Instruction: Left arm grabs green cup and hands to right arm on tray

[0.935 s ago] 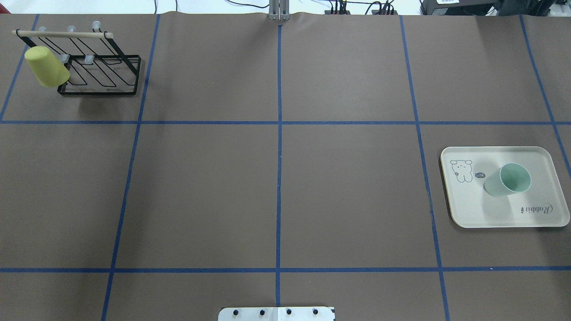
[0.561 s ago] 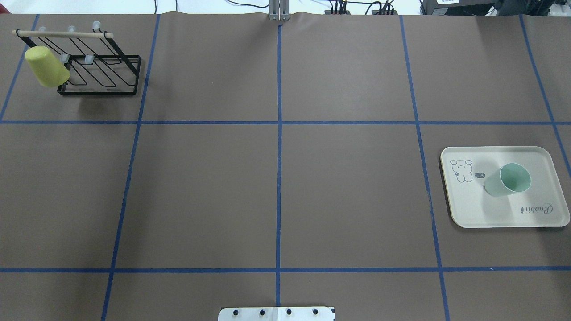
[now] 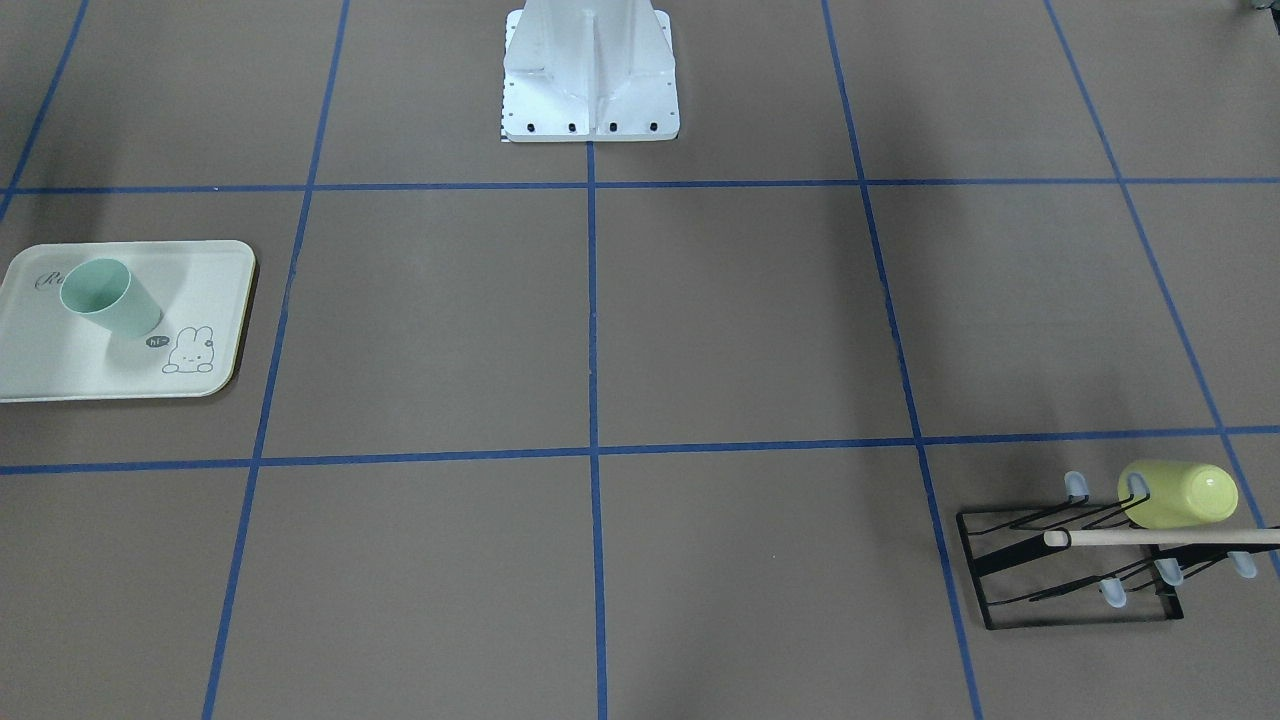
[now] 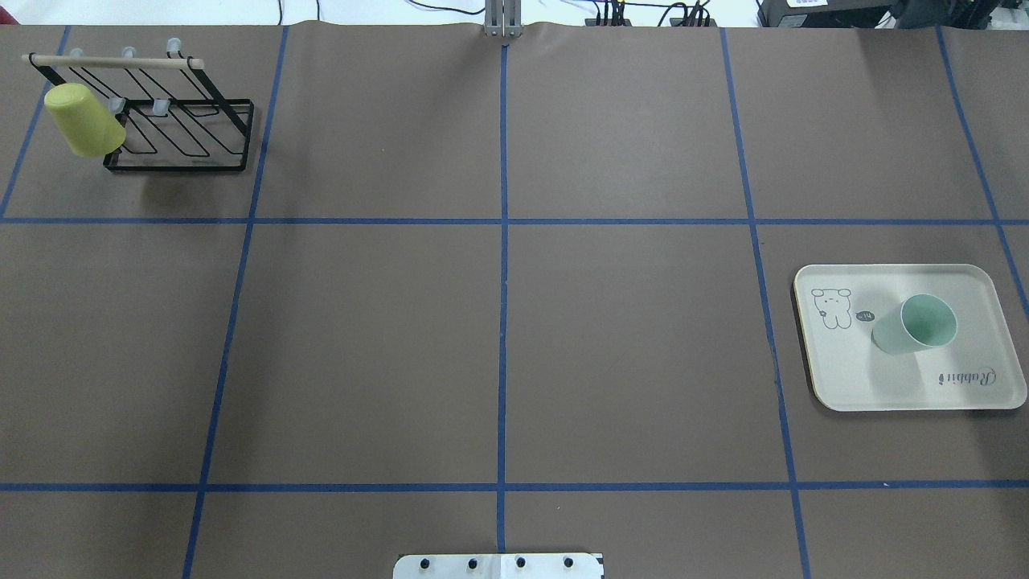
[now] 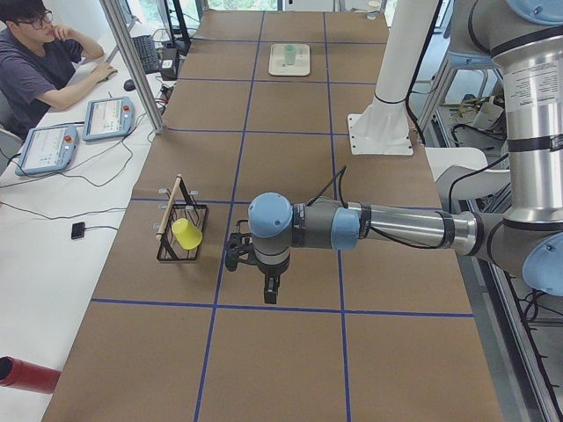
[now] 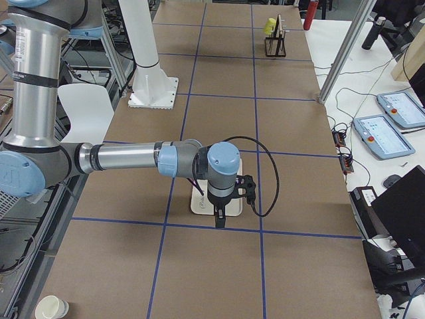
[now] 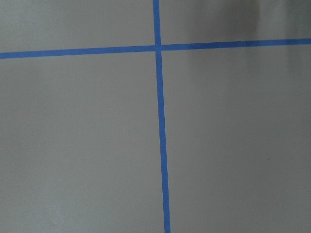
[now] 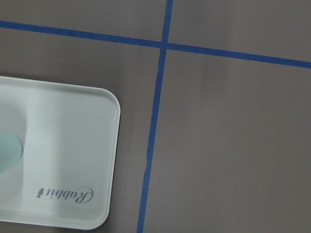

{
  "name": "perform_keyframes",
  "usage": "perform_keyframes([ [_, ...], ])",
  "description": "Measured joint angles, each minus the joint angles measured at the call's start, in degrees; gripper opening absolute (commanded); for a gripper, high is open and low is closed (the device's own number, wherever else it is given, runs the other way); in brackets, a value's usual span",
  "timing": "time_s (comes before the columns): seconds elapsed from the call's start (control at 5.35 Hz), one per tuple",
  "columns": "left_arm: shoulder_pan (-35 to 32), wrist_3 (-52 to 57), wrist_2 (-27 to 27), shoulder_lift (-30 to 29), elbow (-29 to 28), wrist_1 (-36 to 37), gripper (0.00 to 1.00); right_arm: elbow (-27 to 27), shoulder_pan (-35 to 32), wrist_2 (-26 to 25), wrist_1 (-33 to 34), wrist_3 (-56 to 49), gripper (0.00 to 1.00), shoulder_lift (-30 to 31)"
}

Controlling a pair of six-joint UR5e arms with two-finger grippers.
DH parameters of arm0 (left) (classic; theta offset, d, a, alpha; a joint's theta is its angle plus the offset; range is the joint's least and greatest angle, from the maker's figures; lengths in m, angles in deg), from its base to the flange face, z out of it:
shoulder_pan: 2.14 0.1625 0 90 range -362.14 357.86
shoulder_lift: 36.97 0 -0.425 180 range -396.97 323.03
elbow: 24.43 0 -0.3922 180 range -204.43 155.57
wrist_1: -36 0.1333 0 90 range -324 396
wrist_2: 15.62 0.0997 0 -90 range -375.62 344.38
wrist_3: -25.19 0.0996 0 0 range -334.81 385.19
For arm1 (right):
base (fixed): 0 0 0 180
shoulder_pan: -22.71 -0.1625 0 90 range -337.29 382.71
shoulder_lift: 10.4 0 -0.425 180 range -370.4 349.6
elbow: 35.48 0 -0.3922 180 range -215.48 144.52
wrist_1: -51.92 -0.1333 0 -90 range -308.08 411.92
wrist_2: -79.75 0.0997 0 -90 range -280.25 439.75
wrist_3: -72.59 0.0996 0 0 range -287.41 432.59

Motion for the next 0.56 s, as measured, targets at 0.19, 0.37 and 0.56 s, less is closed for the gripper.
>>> perform_keyframes([
  [0.19, 0.0, 0.0, 0.0, 0.0, 0.2, 0.0, 1.00, 0.0, 0.0, 0.0, 0.0, 0.0, 1.00, 0.0],
  [0.37, 0.0, 0.0, 0.1, 0.0, 0.4, 0.0, 1.00, 0.0, 0.0, 0.0, 0.0, 0.1, 1.00, 0.0],
  [0.56, 0.0, 0.0, 0.3, 0.1, 0.6, 0.0, 1.00, 0.0, 0.0, 0.0, 0.0, 0.3, 1.00, 0.0],
])
